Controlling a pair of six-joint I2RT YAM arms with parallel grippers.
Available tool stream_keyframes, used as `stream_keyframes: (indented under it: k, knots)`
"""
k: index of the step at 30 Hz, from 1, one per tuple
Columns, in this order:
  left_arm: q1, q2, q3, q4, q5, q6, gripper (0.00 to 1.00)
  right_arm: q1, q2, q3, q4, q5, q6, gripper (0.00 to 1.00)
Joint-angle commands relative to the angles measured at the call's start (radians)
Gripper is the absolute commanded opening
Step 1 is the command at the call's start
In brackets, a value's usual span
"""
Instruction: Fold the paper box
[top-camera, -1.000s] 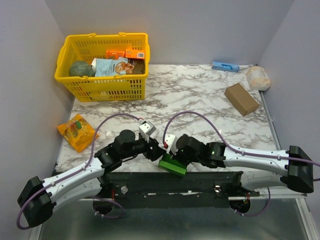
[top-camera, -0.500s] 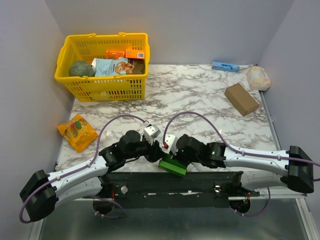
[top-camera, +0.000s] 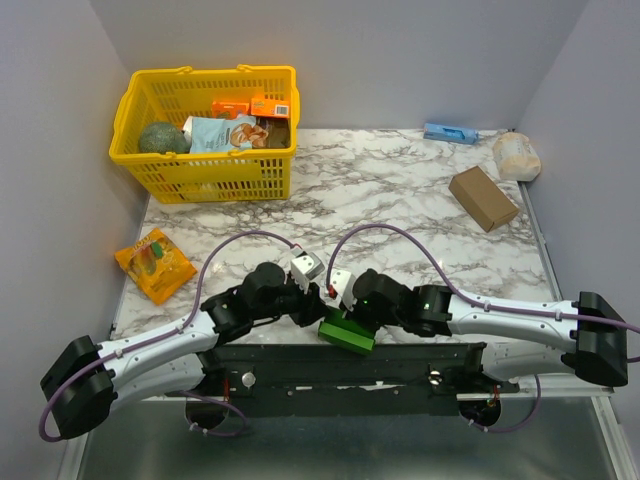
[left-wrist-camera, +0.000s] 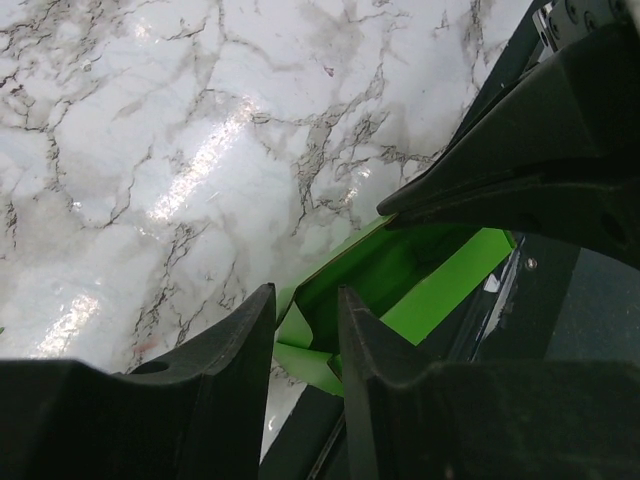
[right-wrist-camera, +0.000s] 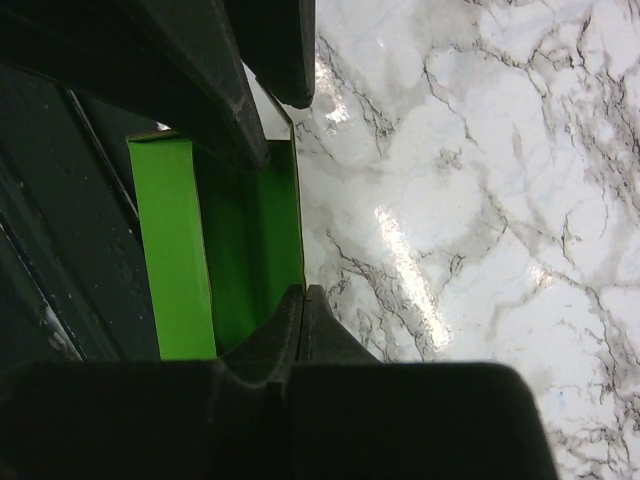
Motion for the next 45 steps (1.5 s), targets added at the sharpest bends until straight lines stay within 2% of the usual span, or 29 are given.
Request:
stream_keyframes:
  k: [1,7,14,17,18,19,26,30,32,33,34,42,45]
  knots:
    - [-0.011,0.003,0.023,-0.024,-0.018,0.006,0.33,0.002,-0.016,-0.01,0.0,0.01,-0.012,0.0]
    - [-0.023,0.057,0.054,-0.056,-0.027,0.022,0.2,0.002,-0.013,-0.007,-0.002,0.007,-0.012,0.0]
    - [-0.043,0.063,0.063,-0.082,-0.078,0.041,0.12,0.003,-0.015,0.011,-0.017,-0.021,-0.01,0.01]
    - [-0.051,0.051,0.063,-0.087,-0.098,0.053,0.11,0.003,-0.018,0.024,-0.034,-0.037,-0.005,0.11]
    - [-0.052,0.046,0.061,-0.085,-0.101,0.056,0.11,0.002,-0.02,0.034,-0.04,-0.042,-0.004,0.21]
    - [-0.057,0.042,0.06,-0.087,-0.104,0.056,0.1,0.002,-0.02,0.042,-0.045,-0.047,0.001,0.25]
    - [-0.075,0.019,0.051,-0.082,-0.119,0.073,0.09,0.003,-0.026,0.076,-0.075,-0.08,0.033,0.46]
    - [-0.086,0.02,0.051,-0.08,-0.122,0.081,0.09,0.0,-0.029,0.084,-0.077,-0.108,0.065,0.7]
    - [-0.088,0.022,0.052,-0.085,-0.127,0.081,0.08,-0.004,-0.029,0.09,-0.081,-0.138,0.068,0.76]
    - [-0.091,0.023,0.054,-0.088,-0.128,0.081,0.08,-0.008,-0.03,0.093,-0.082,-0.159,0.067,0.85]
    - [-0.092,0.023,0.054,-0.088,-0.13,0.082,0.08,-0.008,-0.03,0.094,-0.085,-0.174,0.064,0.88]
    - [-0.1,0.023,0.055,-0.091,-0.136,0.087,0.08,-0.008,-0.038,0.102,-0.101,-0.203,0.058,0.99]
    - [-0.101,0.022,0.057,-0.093,-0.138,0.087,0.08,-0.008,-0.044,0.108,-0.103,-0.249,0.047,1.0]
